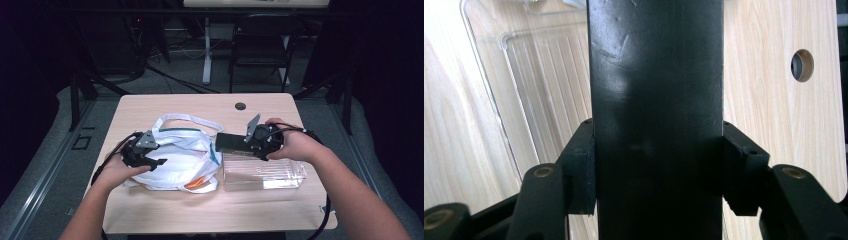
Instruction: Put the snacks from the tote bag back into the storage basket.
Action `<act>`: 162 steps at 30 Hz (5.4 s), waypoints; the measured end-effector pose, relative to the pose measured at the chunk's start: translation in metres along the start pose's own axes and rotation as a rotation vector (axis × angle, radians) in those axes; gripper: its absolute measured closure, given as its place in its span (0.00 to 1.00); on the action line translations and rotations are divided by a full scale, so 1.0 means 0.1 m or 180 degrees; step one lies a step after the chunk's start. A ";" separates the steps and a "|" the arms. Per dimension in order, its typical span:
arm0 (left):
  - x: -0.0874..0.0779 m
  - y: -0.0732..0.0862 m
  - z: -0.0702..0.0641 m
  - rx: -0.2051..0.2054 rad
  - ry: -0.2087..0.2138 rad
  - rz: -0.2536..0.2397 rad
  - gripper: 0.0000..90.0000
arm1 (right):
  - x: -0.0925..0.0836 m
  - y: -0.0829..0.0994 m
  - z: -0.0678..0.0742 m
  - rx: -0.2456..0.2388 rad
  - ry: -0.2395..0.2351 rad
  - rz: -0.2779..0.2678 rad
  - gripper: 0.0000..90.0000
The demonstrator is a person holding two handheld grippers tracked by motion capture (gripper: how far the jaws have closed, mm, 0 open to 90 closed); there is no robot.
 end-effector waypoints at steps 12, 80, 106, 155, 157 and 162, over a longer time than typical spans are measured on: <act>-0.09 0.13 -0.08 -0.0159 -0.0088 -0.0105 0.47 | 0.00 0.24 -0.07 0.0047 0.0053 0.0129 0.48; -0.31 0.53 -0.33 -0.0435 -0.0398 -0.0153 0.49 | 0.86 0.39 -0.10 -0.0020 -0.0207 0.0444 0.47; -0.26 0.55 -0.36 -0.0380 -0.0404 -0.0066 0.49 | 0.97 0.37 -0.11 -0.0071 -0.0134 0.0428 0.44; -0.22 0.46 -0.21 -0.0348 -0.0438 -0.0116 0.49 | 0.51 0.49 -0.12 0.1630 0.0231 -0.0093 0.56; -0.22 0.46 -0.20 -0.0351 -0.0441 -0.0118 0.49 | 0.49 0.51 -0.12 0.1659 0.0223 -0.0076 0.56; -0.21 0.47 -0.21 -0.0354 -0.0430 -0.0108 0.49 | 0.46 0.56 -0.10 0.1783 0.0216 -0.0109 0.55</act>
Point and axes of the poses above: each handheld gripper's, and its own axes: x roughly forward along the jaws, y roughly out of its underside, z roughly to its left, the point moved 8 cm from there along x, roughly forward along the jaws, and after that the axes turned 11 degrees about x, right-handed, at the moved point
